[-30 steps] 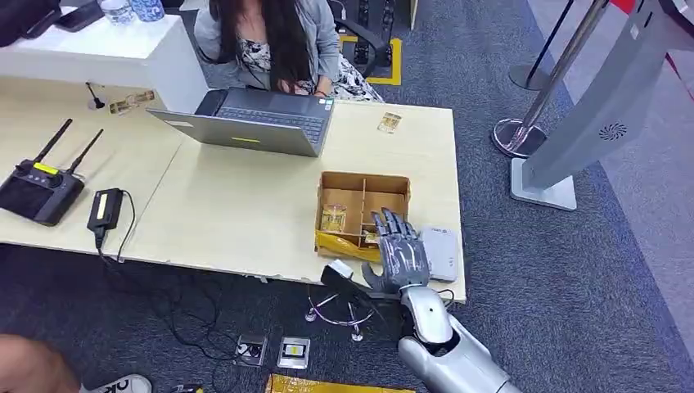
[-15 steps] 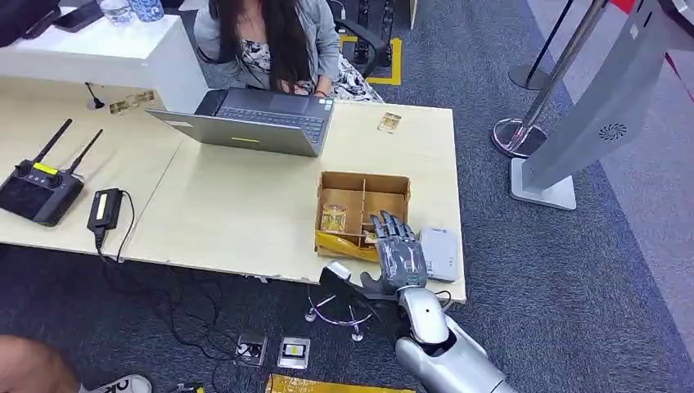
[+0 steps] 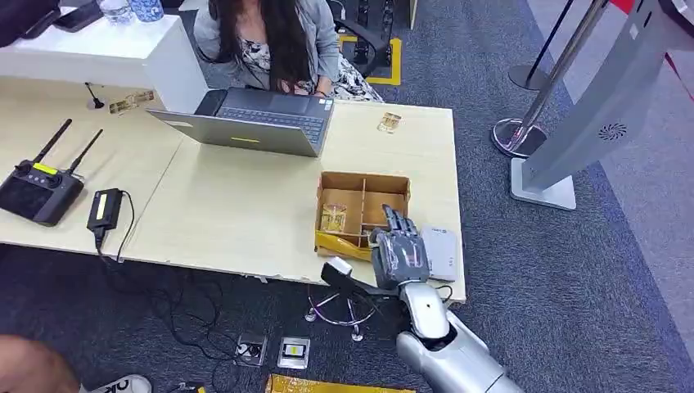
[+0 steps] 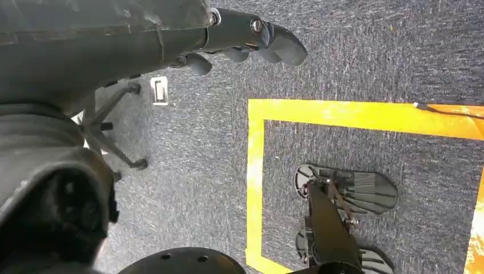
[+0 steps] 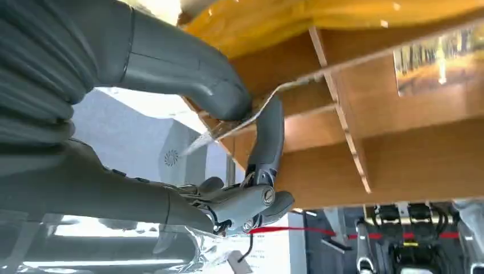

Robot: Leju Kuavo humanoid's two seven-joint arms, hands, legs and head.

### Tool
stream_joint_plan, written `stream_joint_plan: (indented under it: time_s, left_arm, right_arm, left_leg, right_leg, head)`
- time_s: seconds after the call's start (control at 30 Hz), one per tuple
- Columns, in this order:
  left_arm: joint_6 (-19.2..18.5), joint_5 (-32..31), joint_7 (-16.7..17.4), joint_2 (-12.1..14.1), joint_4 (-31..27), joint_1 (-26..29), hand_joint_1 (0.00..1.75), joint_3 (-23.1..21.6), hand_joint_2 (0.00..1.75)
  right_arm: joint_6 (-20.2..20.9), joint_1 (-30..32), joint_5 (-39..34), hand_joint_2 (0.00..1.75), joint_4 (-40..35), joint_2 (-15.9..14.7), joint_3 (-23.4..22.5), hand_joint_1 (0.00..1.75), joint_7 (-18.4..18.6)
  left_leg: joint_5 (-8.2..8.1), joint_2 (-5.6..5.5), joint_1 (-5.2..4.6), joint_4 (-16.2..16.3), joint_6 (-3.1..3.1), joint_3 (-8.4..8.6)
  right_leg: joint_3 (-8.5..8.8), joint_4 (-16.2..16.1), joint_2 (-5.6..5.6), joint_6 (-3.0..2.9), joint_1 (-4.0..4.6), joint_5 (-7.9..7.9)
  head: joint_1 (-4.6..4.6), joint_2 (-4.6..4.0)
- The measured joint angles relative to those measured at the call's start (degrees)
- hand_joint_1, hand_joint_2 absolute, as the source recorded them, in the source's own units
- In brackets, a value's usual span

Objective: Pass the card to the sensor for recognition and then transmit it.

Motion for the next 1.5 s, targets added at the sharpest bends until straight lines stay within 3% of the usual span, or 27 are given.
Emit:
stream_joint_plan:
  time_s: [0.8, 1.3, 1.5]
  left_arm:
    - [0.0, -0.2, 0.0, 0.0, 0.0, 0.0, 0.00, 0.0, 0.00]
    - [-0.6, -1.4, 0.9, 0.0, 0.0, -0.7, 0.00, -0.2, 0.00]
    - [-1.0, -1.6, 1.5, -0.2, 0.0, -1.5, 0.00, -0.7, 0.00]
  right_arm:
    - [-0.8, -0.6, 0.1, 1.75, -1.4, 0.0, -0.1, 1.75, -0.8]
    - [5.7, -8.9, 4.2, 1.75, -11.1, 0.0, -0.9, 1.75, -0.5]
    - [4.9, -11.9, 1.3, 1.75, -9.2, 2.8, -0.4, 1.75, -1.9]
  left_leg:
    - [0.00, 0.00, 0.00, 0.0, 0.00, -0.02]
    - [0.01, 0.00, 0.00, 0.0, -0.01, -0.01]
    - [0.01, 0.00, 0.02, 0.0, -0.01, -0.04]
  right_leg:
    - [-0.01, 0.0, 0.01, 0.00, 0.00, 0.00]
    - [0.00, 0.0, 0.00, 0.00, 0.00, 0.01]
    - [-0.02, 0.0, 0.00, -0.01, 0.03, 0.01]
  head:
    - [0.00, 0.00]
    - [0.02, 0.00]
    - [-0.02, 0.00]
